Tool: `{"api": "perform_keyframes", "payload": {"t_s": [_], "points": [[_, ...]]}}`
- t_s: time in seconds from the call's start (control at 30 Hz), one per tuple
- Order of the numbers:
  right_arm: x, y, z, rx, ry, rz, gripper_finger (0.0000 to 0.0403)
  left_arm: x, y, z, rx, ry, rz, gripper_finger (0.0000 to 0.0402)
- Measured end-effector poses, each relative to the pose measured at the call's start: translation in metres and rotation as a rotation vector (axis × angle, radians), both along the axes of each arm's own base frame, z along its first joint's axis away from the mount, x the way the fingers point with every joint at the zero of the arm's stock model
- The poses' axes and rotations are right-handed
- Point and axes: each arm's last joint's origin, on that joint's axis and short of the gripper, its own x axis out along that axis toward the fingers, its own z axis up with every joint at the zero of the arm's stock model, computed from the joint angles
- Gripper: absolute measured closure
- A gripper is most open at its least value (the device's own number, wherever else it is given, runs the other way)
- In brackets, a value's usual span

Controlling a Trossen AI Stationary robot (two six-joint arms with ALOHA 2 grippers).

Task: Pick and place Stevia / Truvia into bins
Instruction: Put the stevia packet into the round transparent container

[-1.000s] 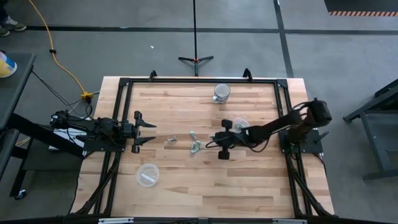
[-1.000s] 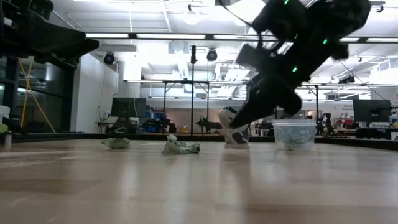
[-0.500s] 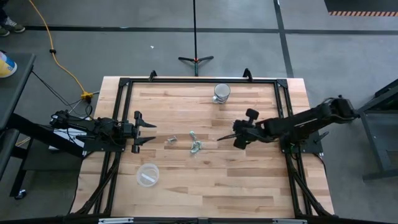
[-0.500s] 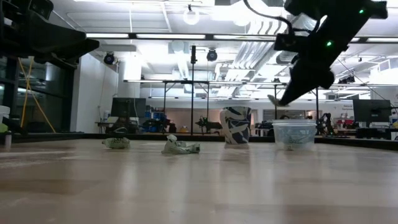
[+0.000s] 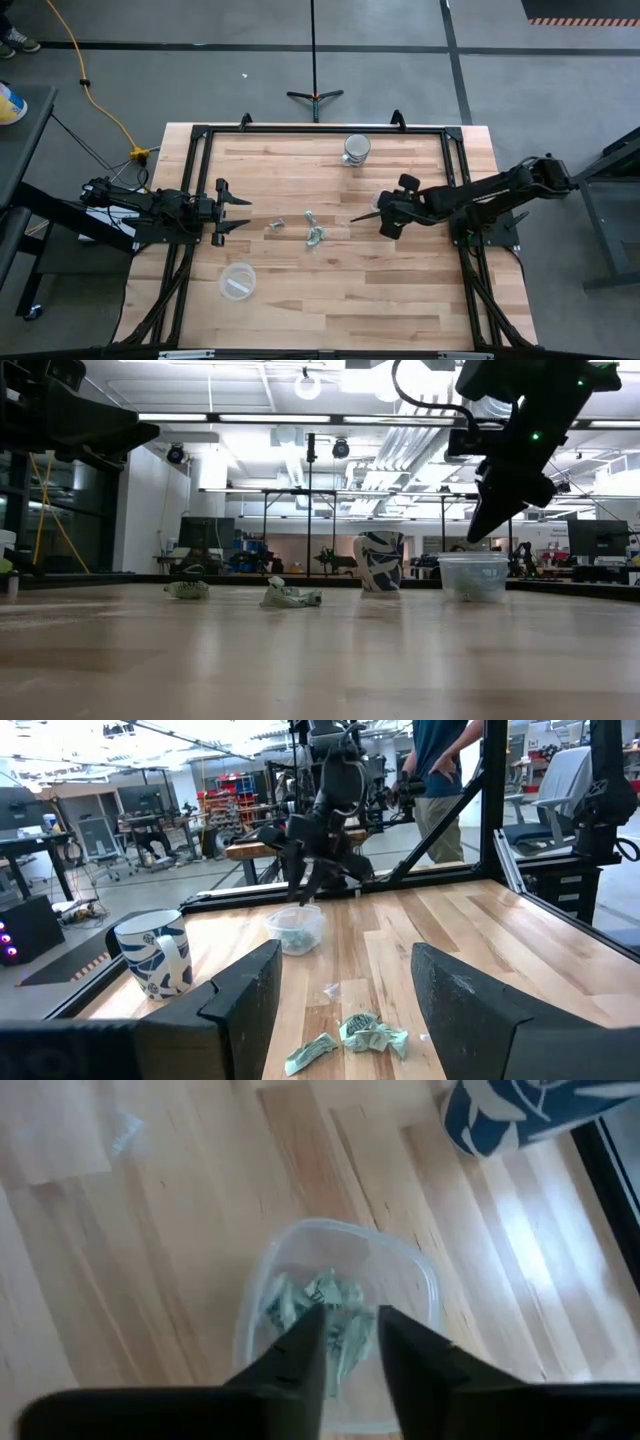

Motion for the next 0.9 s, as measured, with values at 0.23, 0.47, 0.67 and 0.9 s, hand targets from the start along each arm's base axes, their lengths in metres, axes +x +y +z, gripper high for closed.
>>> {"api": "perform_keyframes", "payload": {"t_s": [0.23,0.47,0.67,0.9], "points": [[0.029,0.013,0.017,0.059,-0.28,0.249,0.0217,0.0,0.0,0.0,0.0,0.0,0.0,0.0144],[0.05,0.034,0.055,0.099,-0.687,0.598,0.0194,0.0,0.0,0.0,0.0,0.0,0.0,0.0144],[0.035,0.036,0.049,0.105,-0.726,0.616,0.0226,0.0,0.0,0.0,0.0,-0.001,0.0,0.0144],[-0.035,0.023,0.037,0.061,-0.966,0.588,0.0277,0.0,0.0,0.0,0.0,0.001,-0.004,0.0144]]}}
